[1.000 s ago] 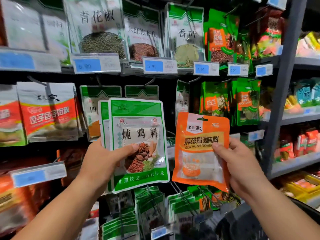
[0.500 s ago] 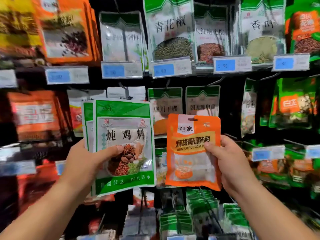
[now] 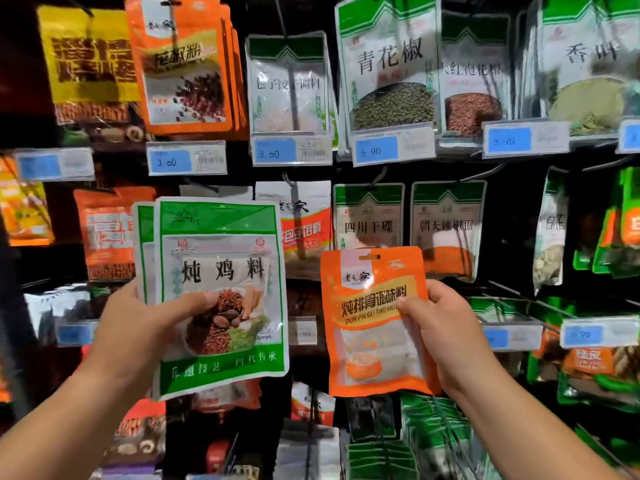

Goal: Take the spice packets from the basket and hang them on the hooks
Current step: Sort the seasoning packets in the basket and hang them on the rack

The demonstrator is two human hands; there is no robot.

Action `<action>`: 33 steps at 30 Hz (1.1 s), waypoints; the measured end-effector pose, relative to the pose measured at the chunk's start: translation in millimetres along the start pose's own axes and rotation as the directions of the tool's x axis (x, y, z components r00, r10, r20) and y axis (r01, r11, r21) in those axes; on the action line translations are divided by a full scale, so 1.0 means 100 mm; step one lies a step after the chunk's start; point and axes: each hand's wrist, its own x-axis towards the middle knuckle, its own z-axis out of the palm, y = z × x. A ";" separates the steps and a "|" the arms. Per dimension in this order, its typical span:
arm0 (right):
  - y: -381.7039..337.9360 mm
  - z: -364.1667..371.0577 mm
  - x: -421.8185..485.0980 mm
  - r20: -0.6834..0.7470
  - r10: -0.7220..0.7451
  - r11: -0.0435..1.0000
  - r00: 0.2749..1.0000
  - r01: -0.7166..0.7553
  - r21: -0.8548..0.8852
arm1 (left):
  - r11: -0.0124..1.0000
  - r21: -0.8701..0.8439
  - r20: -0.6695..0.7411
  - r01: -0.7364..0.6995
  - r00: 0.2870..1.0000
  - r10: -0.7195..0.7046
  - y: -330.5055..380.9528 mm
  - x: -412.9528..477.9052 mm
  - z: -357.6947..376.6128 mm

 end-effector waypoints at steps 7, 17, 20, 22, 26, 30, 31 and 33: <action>0.28 0.29 -0.19 -0.001 -0.027 0.994 1.000 0.027 -0.102 | 1.000 0.001 -0.041 0.005 0.999 -0.005 -0.14 -0.05 -0.30; 0.99 0.64 -0.56 0.094 0.116 0.986 0.989 -0.103 -0.131 | 0.998 0.021 -0.062 0.056 0.997 -0.054 -0.41 -0.12 -0.56; 1.11 0.72 -0.60 0.122 0.153 0.984 0.981 -0.140 -0.111 | 0.998 0.025 -0.073 0.057 0.996 -0.055 -0.49 -0.12 -0.62; 1.16 0.79 -0.60 0.128 0.162 0.985 0.979 -0.151 -0.087 | 0.999 0.012 -0.077 0.051 0.996 -0.050 -0.53 -0.11 -0.64; 1.25 0.92 -0.53 0.138 0.158 0.986 0.978 -0.150 -0.067 | 0.998 -0.003 -0.087 0.063 0.994 -0.063 -0.61 -0.09 -0.69; 1.25 1.02 -0.45 0.130 0.123 0.992 0.984 -0.116 -0.060 | 0.997 -0.001 -0.079 0.076 0.994 -0.076 -0.64 -0.07 -0.71; 1.26 1.04 -0.43 0.124 0.122 0.991 0.985 -0.115 -0.061 | 0.997 0.004 -0.076 0.073 0.994 -0.072 -0.65 -0.07 -0.72; 1.28 1.07 -0.41 0.122 0.127 0.990 0.984 -0.118 -0.080 | 0.997 0.006 -0.070 0.071 0.995 -0.070 -0.64 -0.07 -0.72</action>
